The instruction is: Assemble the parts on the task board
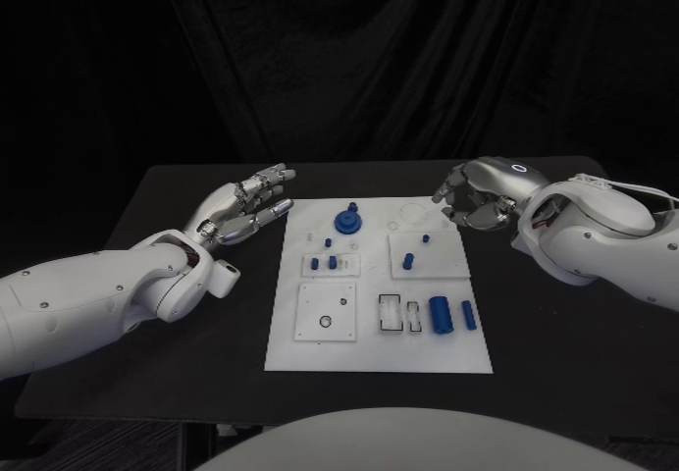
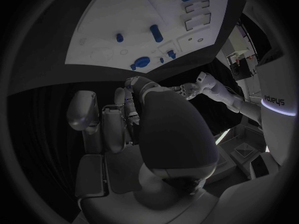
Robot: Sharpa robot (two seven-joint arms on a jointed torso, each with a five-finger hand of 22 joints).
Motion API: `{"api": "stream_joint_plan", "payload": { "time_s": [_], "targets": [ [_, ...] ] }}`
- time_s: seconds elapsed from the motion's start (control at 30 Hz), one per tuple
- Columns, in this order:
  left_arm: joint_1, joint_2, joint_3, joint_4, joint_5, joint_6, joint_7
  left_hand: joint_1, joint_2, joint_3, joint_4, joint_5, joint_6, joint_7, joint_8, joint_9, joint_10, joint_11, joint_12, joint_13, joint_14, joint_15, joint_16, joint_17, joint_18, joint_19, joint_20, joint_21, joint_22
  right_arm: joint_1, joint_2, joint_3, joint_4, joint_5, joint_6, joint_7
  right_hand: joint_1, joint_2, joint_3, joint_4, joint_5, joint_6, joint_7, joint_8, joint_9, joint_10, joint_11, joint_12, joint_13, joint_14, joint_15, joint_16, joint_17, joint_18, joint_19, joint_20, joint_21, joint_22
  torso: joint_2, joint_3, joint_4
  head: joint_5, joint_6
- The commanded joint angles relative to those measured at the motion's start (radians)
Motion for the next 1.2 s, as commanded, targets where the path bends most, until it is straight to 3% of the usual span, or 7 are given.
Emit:
{"api": "stream_joint_plan", "payload": {
  "time_s": [0.03, 0.17, 0.37, 0.73, 0.8, 1.0, 1.2],
  "targets": [
    [-0.004, -0.011, 0.001, 0.025, 0.229, 0.174, 0.158, -0.019, 0.017, -0.034, 0.001, -0.019, -0.064, -0.017, -0.01, -0.029, -0.01, -0.001, -0.017, -0.007, 0.002, 0.026, -0.004, -0.002, -0.004, -0.009, 0.01, -0.008, -0.067, -0.016, -0.001, 0.001, 0.007, -0.089, 0.044, -0.023, -0.008, -0.004, -0.007, -0.002, -0.027, -0.025, 0.0, 0.0, 0.007, -0.036, 0.018, -0.042, -0.046, -0.029, 0.01, -0.027, -0.021, 0.019, -0.026, 0.011, -0.036, 0.119, 0.008, -0.0217, 0.024, -0.021, 0.0],
    [-0.006, -0.025, 0.001, 0.054, 0.259, 0.202, 0.165, -0.012, 0.027, -0.052, 0.0, -0.009, -0.078, -0.019, -0.01, -0.043, -0.014, -0.013, -0.025, -0.008, 0.002, 0.024, -0.004, -0.002, -0.01, -0.038, 0.004, -0.023, -0.226, -0.036, -0.009, 0.001, 0.021, -0.106, 0.057, -0.027, -0.014, -0.012, -0.019, 0.0, -0.053, -0.059, -0.007, -0.006, 0.012, -0.077, 0.035, -0.081, -0.095, -0.049, 0.018, -0.039, -0.045, 0.024, -0.043, 0.022, -0.059, 0.114, 0.014, -0.0377, 0.0354, -0.034, 0.0],
    [-0.007, -0.04, 0.001, 0.075, 0.273, 0.223, 0.168, 0.0, 0.037, -0.058, -0.001, 0.006, -0.084, -0.018, -0.011, -0.052, -0.015, -0.01, -0.027, -0.008, 0.002, 0.029, -0.004, -0.002, -0.012, -0.047, 0.008, -0.027, -0.274, -0.057, -0.002, 0.001, 0.006, -0.159, 0.068, -0.034, -0.01, -0.007, -0.029, -0.002, -0.079, -0.072, -0.007, -0.001, 0.02, -0.103, 0.043, -0.11, -0.144, -0.052, 0.021, -0.034, -0.051, 0.023, -0.041, 0.028, -0.058, 0.116, 0.023, -0.056, 0.0436, -0.047, 0.0],
    [-0.01, -0.05, 0.001, 0.095, 0.278, 0.24, 0.168, 0.065, 0.045, -0.058, -0.008, 0.047, -0.085, -0.012, -0.01, -0.061, -0.012, 0.012, -0.016, -0.007, 0.002, 0.049, -0.004, -0.002, -0.002, -0.045, 0.038, -0.026, -0.278, -0.09, 0.026, 0.001, -0.046, -0.209, 0.096, -0.055, -0.007, 0.0, -0.039, 0.0, -0.094, -0.054, -0.015, 0.016, 0.034, -0.078, 0.041, -0.121, -0.191, -0.048, 0.019, -0.027, -0.053, 0.022, -0.03, 0.027, -0.045, 0.119, 0.037, -0.0723, 0.0514, -0.072, 0.0],
    [-0.012, -0.05, 0.001, 0.098, 0.278, 0.235, 0.172, 0.097, 0.047, -0.057, -0.007, 0.059, -0.079, 0.003, -0.009, -0.061, -0.026, -0.032, -0.027, -0.009, 0.002, 0.036, -0.004, -0.002, 0.005, -0.044, 0.047, -0.025, -0.279, -0.097, 0.029, 0.001, -0.055, -0.224, 0.101, -0.069, -0.009, 0.0, -0.043, 0.001, -0.099, -0.043, -0.018, 0.023, 0.039, -0.073, 0.038, -0.124, -0.204, -0.053, 0.017, -0.032, -0.063, 0.024, -0.036, 0.026, -0.058, 0.116, 0.039, -0.0751, 0.0523, -0.076, 0.0],
    [-0.014, -0.047, 0.001, 0.096, 0.278, 0.233, 0.173, 0.107, 0.047, -0.059, -0.006, 0.066, -0.078, -0.001, -0.009, -0.061, -0.029, -0.033, -0.023, -0.008, 0.002, 0.032, -0.004, -0.002, 0.007, -0.043, 0.05, -0.025, -0.281, -0.107, 0.034, 0.001, -0.072, -0.242, 0.107, -0.081, -0.01, 0.001, -0.05, 0.0, -0.088, -0.045, -0.03, 0.023, 0.042, -0.084, 0.037, -0.131, -0.226, -0.066, 0.016, -0.042, -0.08, 0.028, -0.05, 0.025, -0.082, 0.11, 0.041, -0.0782, 0.0526, -0.078, 0.0],
    [-0.016, -0.044, 0.001, 0.092, 0.278, 0.239, 0.169, 0.115, 0.05, -0.06, -0.006, 0.069, -0.082, -0.004, -0.01, -0.062, -0.03, -0.021, -0.02, -0.008, 0.002, 0.039, -0.004, -0.002, 0.007, -0.043, 0.057, -0.025, -0.282, -0.113, 0.04, 0.001, -0.084, -0.247, 0.087, -0.069, -0.005, 0.008, -0.047, -0.003, -0.056, -0.04, -0.033, 0.027, 0.046, -0.076, 0.039, -0.129, -0.241, -0.063, 0.016, -0.035, -0.076, 0.026, -0.044, 0.024, -0.073, 0.113, 0.041, -0.075, 0.0489, -0.076, 0.0]
  ]
}}
